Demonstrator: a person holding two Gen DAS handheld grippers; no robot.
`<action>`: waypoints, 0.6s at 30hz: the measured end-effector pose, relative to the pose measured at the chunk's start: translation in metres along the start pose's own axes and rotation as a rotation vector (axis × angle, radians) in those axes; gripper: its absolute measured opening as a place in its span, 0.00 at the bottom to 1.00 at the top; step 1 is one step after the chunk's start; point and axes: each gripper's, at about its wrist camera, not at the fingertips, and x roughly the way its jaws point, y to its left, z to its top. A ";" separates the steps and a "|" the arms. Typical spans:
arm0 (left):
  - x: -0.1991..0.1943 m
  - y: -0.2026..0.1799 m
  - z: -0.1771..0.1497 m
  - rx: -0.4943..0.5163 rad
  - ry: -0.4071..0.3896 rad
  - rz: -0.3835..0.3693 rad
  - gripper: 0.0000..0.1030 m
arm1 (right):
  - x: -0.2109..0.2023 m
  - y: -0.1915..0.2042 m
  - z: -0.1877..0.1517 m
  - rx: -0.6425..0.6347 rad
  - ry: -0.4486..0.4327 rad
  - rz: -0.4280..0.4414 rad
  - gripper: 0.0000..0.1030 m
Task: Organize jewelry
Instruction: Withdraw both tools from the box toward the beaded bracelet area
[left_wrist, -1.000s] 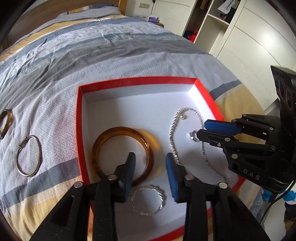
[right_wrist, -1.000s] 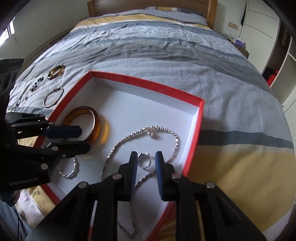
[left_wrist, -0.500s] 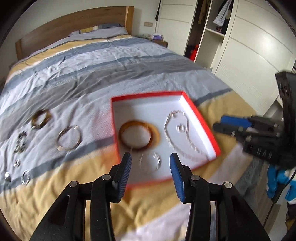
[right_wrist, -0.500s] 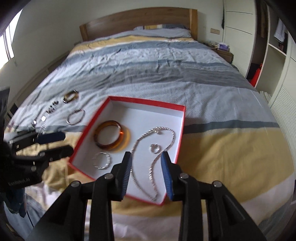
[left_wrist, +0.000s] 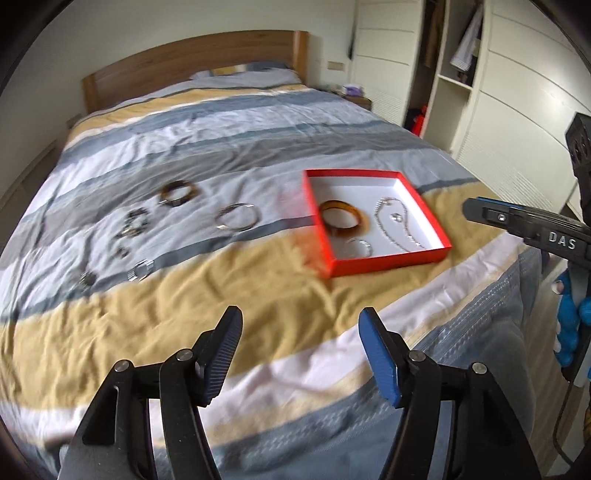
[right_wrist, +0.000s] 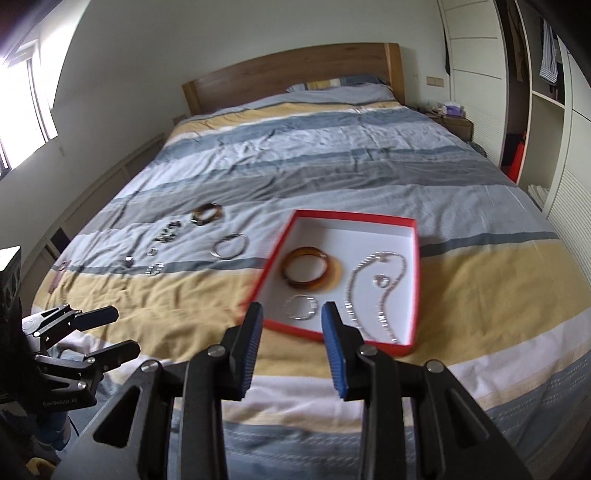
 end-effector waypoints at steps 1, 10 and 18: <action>-0.009 0.007 -0.007 -0.013 -0.009 0.010 0.63 | -0.004 0.007 -0.001 -0.003 -0.007 0.006 0.31; -0.065 0.059 -0.048 -0.138 -0.087 0.105 0.69 | -0.035 0.056 -0.010 -0.037 -0.047 0.044 0.31; -0.097 0.113 -0.081 -0.247 -0.136 0.228 0.69 | -0.040 0.093 -0.010 -0.082 -0.067 0.089 0.31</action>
